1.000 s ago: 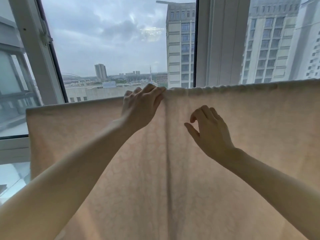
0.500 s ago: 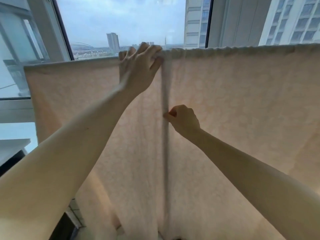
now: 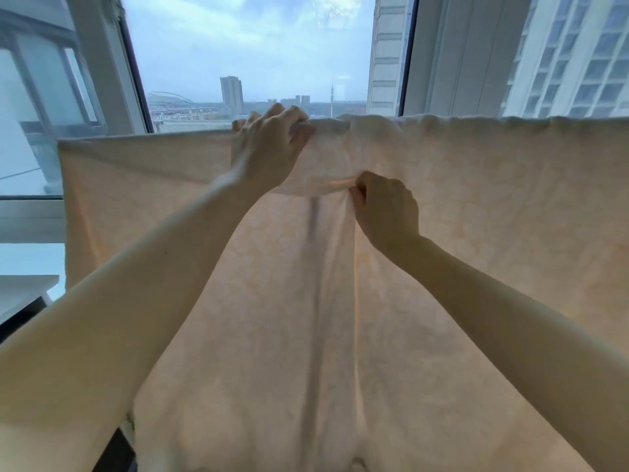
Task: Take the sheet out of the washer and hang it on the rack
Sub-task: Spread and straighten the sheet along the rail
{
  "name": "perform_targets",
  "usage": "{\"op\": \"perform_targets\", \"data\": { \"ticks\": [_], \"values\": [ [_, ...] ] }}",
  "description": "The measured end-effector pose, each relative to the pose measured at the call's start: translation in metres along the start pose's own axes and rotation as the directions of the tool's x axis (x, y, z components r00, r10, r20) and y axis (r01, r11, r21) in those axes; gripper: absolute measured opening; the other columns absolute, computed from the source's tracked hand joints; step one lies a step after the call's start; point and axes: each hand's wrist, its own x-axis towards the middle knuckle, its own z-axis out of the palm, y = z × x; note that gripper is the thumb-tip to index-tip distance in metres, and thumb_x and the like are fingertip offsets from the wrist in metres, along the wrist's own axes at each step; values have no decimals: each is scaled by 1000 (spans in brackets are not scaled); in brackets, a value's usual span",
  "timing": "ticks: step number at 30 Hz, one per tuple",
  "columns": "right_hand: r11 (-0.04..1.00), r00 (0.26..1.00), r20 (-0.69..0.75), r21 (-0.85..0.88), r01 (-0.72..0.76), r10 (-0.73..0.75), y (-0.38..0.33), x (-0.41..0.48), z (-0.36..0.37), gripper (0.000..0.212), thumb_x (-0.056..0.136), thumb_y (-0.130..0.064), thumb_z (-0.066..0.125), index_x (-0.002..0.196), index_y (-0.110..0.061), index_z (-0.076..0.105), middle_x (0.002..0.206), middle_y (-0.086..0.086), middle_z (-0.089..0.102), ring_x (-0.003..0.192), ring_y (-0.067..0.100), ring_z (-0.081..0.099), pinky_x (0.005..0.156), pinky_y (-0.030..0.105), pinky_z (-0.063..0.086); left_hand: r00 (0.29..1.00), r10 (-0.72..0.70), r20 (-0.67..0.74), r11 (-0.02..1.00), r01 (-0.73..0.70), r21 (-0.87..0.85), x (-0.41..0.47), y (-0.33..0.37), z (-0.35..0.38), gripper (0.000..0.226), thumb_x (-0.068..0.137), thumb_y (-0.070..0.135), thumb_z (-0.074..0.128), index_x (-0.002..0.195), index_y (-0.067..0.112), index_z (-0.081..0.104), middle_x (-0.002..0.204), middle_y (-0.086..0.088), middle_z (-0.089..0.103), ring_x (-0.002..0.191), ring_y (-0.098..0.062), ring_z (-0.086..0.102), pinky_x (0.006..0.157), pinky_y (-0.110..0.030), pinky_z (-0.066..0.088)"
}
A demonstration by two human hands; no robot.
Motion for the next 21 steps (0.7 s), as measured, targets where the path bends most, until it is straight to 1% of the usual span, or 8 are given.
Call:
{"op": "perform_targets", "data": {
  "ticks": [6, 9, 11, 13, 15, 17, 18, 21],
  "values": [
    [985, 946, 325, -162, 65, -9, 11, -21, 9, 28, 97, -22, 45, 71, -13, 43, 65, -1, 46, 57, 21, 50, 55, 29, 39, 997, -54, -49, 988, 46, -144, 5, 8, 6, 31, 97, 42, 47, 103, 24, 71, 101, 2, 69, 97, -25, 60, 85, -34, 34],
    [975, 887, 460, -206, 83, 22, 11, -25, 5, 31, 95, -15, 47, 65, -15, 44, 63, -1, 49, 52, 14, 48, 50, 25, 36, 996, -81, -44, 986, 74, -149, 6, 14, 8, 33, 98, 39, 46, 94, 21, 72, 92, 2, 67, 89, -24, 60, 82, -33, 35],
    [967, 867, 498, -226, 117, 12, 6, -26, -1, 27, 95, -17, 49, 68, -14, 51, 63, -2, 52, 54, 15, 52, 52, 26, 40, 995, -88, -52, 985, 79, -155, 5, 15, 8, 34, 99, 40, 45, 93, 20, 72, 92, 3, 68, 87, -22, 60, 84, -34, 38],
    [973, 903, 427, -188, 137, -45, 0, -19, -15, 29, 97, -28, 51, 72, -13, 57, 62, -2, 54, 56, 16, 55, 56, 27, 44, 994, -88, -58, 984, 78, -160, 4, 14, 8, 34, 99, 39, 45, 96, 21, 73, 95, 4, 69, 89, -22, 60, 87, -36, 40],
    [976, 971, 184, -125, 176, -151, -4, -6, -31, 30, 97, -36, 50, 78, -16, 60, 65, -3, 57, 56, 17, 55, 55, 27, 46, 995, -78, -58, 986, 69, -149, 4, 13, 7, 33, 100, 39, 45, 99, 22, 73, 98, 4, 69, 91, -23, 61, 88, -37, 41],
    [969, 966, -83, -51, 242, -246, -7, 9, -46, 20, 96, -33, 53, 88, -18, 64, 79, -3, 65, 66, 18, 60, 59, 31, 51, 996, -69, -57, 988, 61, -139, 3, 12, 7, 32, 100, 38, 46, 99, 21, 73, 99, 4, 70, 90, -24, 62, 87, -37, 43],
    [960, 947, -159, -43, 277, -280, -6, 17, -51, 15, 95, -30, 56, 95, -18, 65, 90, -2, 67, 76, 18, 62, 63, 33, 54, 996, -68, -61, 989, 60, -133, 3, 11, 7, 32, 100, 38, 46, 98, 21, 73, 99, 4, 70, 90, -23, 62, 86, -36, 43],
    [939, 937, -129, -161, 303, -324, 4, 37, -52, 25, 94, -27, 57, 116, -16, 61, 115, 2, 60, 104, 21, 54, 82, 37, 52, 995, -71, -67, 991, 63, -115, 1, 9, 7, 36, 99, 41, 44, 95, 21, 73, 100, 6, 70, 91, -23, 63, 89, -38, 42]
  ]
}}
